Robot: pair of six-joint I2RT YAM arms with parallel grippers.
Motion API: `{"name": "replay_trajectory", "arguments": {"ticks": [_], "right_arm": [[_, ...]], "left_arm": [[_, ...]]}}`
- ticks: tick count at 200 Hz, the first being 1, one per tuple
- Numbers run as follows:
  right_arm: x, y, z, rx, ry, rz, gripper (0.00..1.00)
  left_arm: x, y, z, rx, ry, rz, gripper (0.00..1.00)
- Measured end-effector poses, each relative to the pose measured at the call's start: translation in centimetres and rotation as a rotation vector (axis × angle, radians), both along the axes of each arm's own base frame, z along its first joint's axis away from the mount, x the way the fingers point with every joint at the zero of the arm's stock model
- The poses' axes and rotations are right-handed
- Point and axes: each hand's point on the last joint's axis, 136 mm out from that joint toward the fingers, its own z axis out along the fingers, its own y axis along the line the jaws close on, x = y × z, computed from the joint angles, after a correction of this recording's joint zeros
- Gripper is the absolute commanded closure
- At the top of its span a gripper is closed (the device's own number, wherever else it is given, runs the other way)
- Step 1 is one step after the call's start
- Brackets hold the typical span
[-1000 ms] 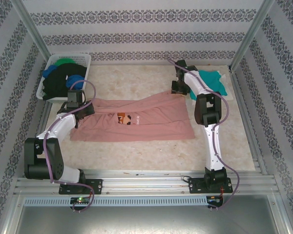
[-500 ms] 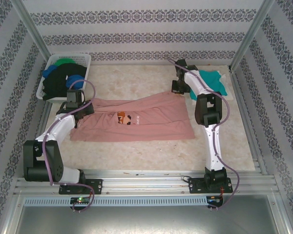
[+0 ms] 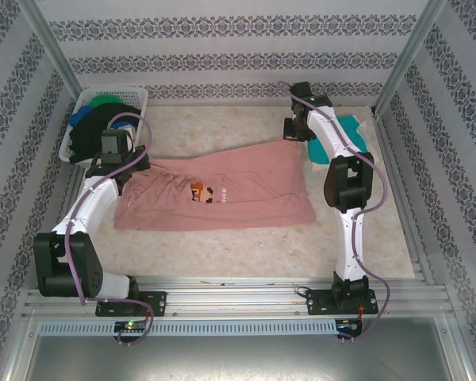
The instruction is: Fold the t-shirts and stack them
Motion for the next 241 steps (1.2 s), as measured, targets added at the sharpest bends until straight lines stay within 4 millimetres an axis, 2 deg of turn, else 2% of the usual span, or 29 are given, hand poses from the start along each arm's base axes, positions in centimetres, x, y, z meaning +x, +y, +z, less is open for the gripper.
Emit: {"name": "replay_trajectory", "arguments": {"ticks": [70,160,167,179,202,241], "right_arm": [[-1.3,-0.8,-0.1,0.009,0.028,-0.005,0.85],[-5.1,-1.3,-4.0,-0.006,0.128,-0.002,0.79],[-5.1,-1.3,-4.2,-0.006,0.128,-0.002,0.77],[-4.9,-1.3,-4.2,-0.005,0.122,-0.003,0.67],[-4.2,-1.2,-3.9,-0.004,0.101,0.001,0.59],[-1.2,-0.7,-4.2,0.003,0.059,0.001,0.58]], "left_arm": [[0.0,-0.1,0.0,0.014,0.000,-0.016,1.00],[-0.3,-0.3,-0.6,0.012,0.013,-0.029,1.00],[-0.3,-0.3,-0.6,0.012,0.013,-0.029,1.00],[-0.3,-0.3,-0.6,0.012,0.013,-0.029,1.00],[-0.3,-0.3,-0.6,0.012,0.013,-0.029,1.00],[-0.3,-0.3,-0.7,0.011,0.014,-0.029,1.00]]}}
